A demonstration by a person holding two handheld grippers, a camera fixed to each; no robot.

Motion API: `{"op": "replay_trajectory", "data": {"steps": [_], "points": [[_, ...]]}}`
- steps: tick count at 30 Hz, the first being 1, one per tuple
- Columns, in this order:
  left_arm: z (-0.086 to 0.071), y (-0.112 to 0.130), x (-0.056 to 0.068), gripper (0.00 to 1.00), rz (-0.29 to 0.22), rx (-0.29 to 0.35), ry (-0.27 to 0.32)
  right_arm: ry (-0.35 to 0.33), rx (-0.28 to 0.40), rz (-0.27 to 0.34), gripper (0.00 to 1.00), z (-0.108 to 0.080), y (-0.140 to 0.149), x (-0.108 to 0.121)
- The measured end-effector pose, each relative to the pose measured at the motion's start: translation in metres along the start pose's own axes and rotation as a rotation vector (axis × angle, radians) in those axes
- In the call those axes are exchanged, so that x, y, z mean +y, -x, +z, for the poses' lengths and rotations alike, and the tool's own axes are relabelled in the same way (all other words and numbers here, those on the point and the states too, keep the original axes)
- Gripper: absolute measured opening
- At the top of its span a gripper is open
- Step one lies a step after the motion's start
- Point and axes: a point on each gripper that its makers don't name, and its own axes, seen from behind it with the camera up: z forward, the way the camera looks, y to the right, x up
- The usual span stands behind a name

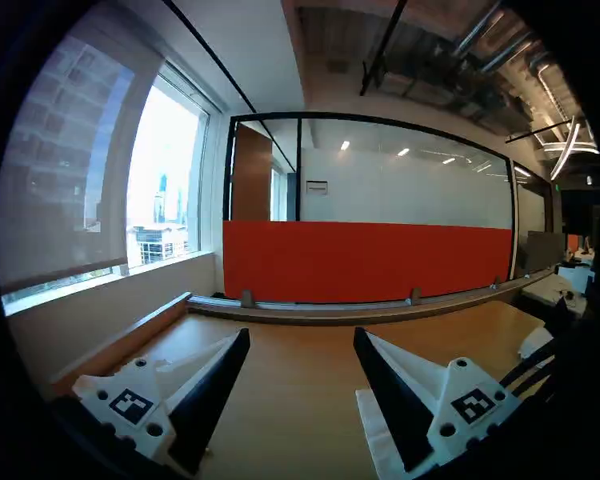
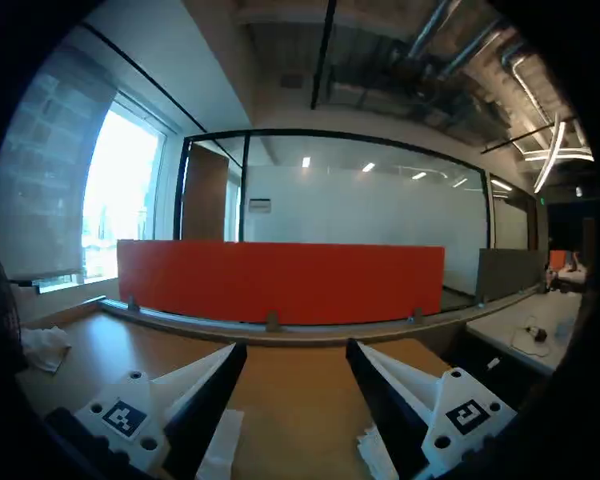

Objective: Fold towel

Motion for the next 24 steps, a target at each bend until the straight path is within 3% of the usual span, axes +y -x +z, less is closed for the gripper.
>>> {"op": "replay_trajectory", "data": {"steps": [5, 11, 24], "points": [[0.000, -0.020, 0.004, 0.96, 0.002, -0.007, 0.009, 0.014, 0.002, -0.028, 0.96, -0.001, -0.021, 0.002], [0.005, -0.030, 0.015, 0.96, 0.017, -0.036, 0.055, -0.021, -0.025, -0.042, 0.96, -0.001, -0.034, -0.006], [0.007, -0.032, 0.056, 0.96, 0.076, -0.131, 0.260, -0.267, -0.126, -0.149, 0.96, -0.003, -0.029, -0.057]]}}
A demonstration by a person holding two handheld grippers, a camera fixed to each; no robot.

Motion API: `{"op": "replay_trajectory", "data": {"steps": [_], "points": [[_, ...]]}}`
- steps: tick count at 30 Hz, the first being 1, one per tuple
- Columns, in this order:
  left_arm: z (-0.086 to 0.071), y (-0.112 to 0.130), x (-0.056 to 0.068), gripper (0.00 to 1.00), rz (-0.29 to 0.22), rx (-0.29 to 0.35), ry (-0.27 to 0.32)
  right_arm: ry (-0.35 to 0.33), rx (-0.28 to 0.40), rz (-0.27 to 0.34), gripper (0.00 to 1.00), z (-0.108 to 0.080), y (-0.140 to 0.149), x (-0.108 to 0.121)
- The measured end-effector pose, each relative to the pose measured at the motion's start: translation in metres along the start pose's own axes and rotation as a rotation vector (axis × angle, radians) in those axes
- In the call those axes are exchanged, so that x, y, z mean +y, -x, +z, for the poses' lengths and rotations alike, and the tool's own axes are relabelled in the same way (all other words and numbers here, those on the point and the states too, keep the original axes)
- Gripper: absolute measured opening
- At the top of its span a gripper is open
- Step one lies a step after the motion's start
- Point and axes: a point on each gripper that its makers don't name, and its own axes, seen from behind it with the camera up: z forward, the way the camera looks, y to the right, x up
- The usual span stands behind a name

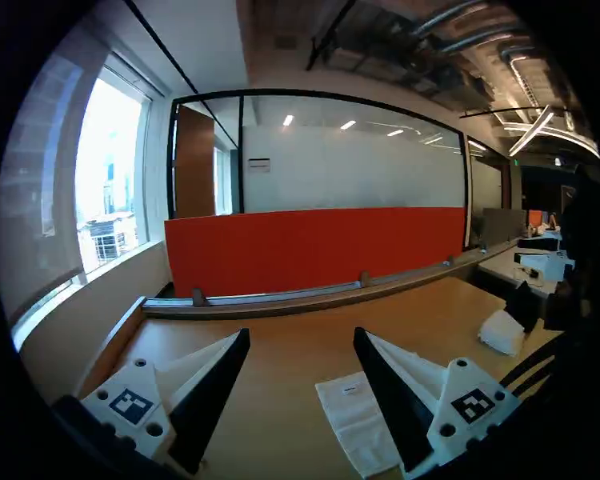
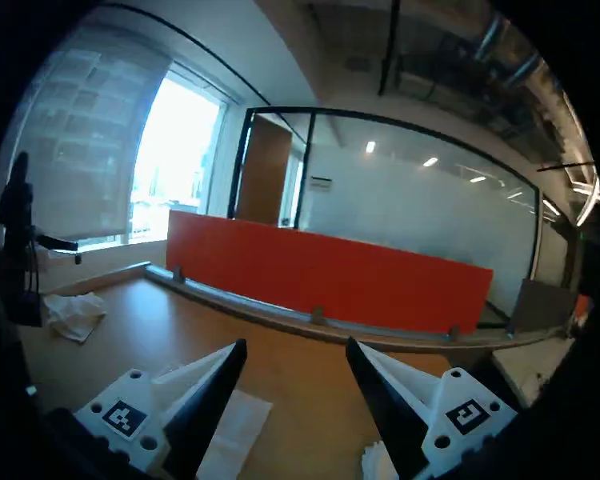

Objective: Fold towel

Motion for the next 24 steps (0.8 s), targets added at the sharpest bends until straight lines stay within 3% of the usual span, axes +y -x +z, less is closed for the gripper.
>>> {"op": "replay_trajectory", "data": {"steps": [5, 11, 24], "points": [[0.004, 0.000, 0.012, 0.96, 0.031, -0.027, 0.066, -0.083, -0.033, -0.025, 0.97, 0.003, 0.000, -0.016], [0.006, 0.014, 0.020, 0.96, 0.060, -0.064, 0.099, -0.126, -0.069, -0.048, 0.97, 0.005, 0.010, -0.026], [0.008, 0.076, 0.045, 0.96, 0.091, -0.165, 0.160, -0.186, -0.189, -0.072, 0.97, 0.002, 0.079, -0.049]]}}
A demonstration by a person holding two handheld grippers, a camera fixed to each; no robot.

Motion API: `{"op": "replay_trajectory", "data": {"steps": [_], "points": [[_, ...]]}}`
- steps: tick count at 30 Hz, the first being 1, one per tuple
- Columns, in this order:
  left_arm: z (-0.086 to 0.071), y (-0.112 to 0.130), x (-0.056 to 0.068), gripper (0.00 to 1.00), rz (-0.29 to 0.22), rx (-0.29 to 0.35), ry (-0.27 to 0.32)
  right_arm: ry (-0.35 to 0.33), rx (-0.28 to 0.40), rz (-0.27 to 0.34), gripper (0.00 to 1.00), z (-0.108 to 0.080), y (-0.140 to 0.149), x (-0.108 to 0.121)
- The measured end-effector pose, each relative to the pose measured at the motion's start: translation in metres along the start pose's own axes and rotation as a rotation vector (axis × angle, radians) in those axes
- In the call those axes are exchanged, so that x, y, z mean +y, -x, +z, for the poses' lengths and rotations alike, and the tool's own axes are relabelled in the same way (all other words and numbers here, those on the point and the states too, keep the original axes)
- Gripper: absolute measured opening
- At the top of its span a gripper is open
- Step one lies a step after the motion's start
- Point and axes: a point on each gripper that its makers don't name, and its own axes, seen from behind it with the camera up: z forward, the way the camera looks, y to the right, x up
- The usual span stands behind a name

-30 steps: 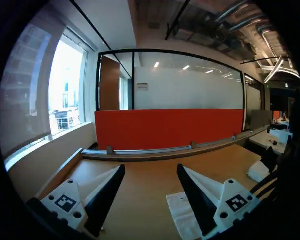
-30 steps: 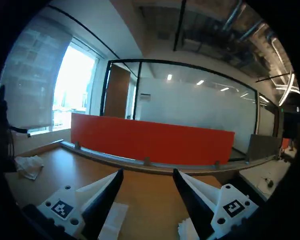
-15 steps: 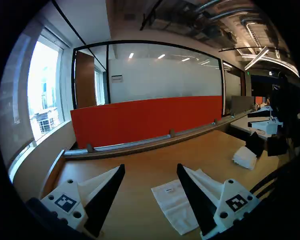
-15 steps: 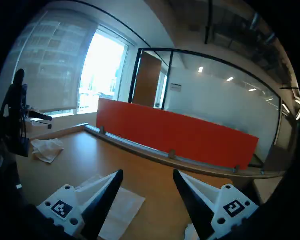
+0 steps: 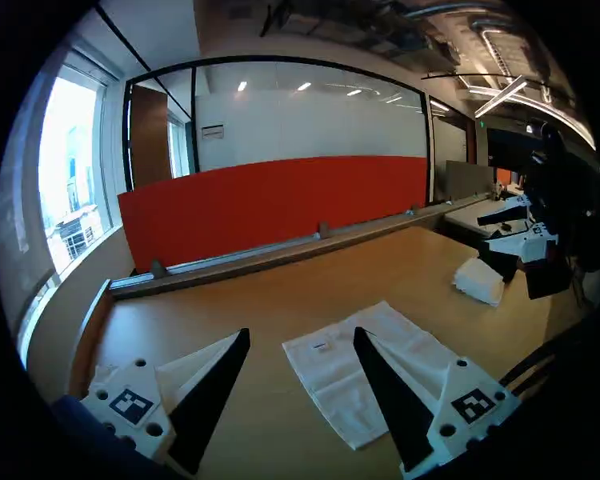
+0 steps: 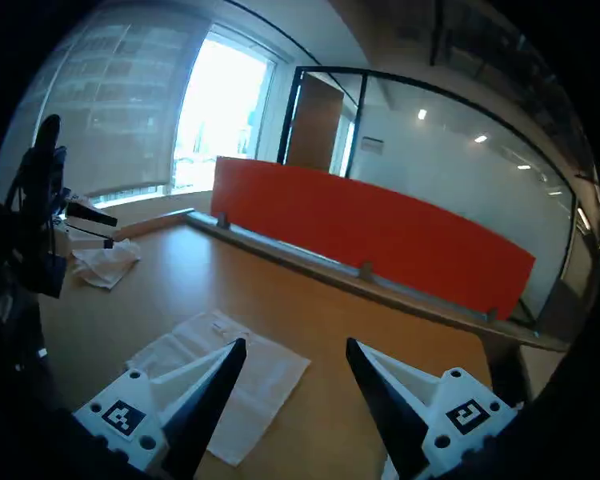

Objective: Fold towel

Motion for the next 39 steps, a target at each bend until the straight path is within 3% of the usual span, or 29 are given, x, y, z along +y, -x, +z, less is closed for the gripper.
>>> {"op": "replay_trajectory", "data": {"steps": [26, 39], "points": [[0.025, 0.150, 0.063, 0.96, 0.019, -0.278, 0.141, -0.118, -0.237, 0.002, 0.97, 0.018, 0.149, -0.053], [0.032, 0.212, 0.082, 0.96, 0.001, -0.427, 0.197, -0.190, -0.346, -0.002, 0.97, 0.020, 0.206, -0.079]]}}
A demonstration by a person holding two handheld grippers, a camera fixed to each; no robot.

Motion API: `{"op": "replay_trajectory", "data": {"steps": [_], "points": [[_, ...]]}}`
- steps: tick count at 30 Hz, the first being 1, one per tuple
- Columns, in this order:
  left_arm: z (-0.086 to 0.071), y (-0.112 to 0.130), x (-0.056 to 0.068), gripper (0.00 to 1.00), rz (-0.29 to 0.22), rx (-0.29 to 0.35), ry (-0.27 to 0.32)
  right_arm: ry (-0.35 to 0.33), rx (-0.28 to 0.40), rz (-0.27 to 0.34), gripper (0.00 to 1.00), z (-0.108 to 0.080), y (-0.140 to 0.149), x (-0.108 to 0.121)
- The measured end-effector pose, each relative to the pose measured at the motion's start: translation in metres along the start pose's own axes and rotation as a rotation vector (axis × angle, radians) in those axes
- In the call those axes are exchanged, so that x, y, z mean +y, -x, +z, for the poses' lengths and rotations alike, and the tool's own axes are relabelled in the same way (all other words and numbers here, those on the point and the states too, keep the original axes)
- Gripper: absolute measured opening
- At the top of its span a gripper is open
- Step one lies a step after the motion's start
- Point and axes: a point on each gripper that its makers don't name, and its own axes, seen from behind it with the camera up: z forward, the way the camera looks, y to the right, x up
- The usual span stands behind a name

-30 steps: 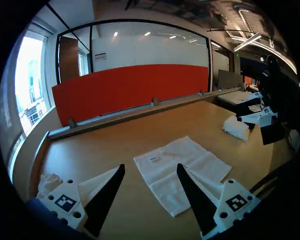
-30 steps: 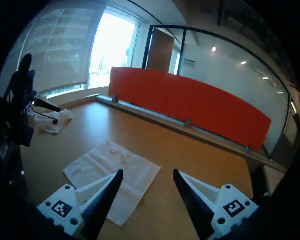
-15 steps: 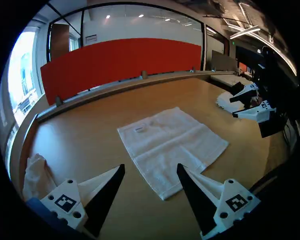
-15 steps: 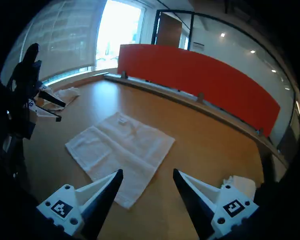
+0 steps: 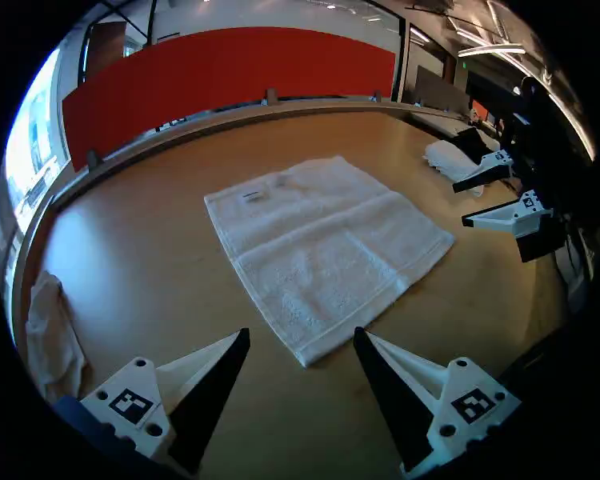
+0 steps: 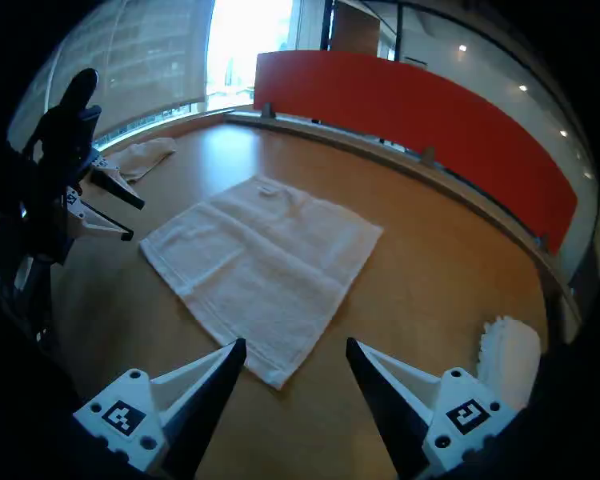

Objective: Fold towel

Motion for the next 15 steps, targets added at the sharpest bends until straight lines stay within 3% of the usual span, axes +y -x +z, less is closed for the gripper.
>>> {"op": "replay_trajectory", "data": {"steps": [15], "points": [[0.024, 0.028, 0.007, 0.96, 0.013, -0.090, 0.027, -0.028, -0.082, 0.003, 0.97, 0.015, 0.038, -0.003]]}}
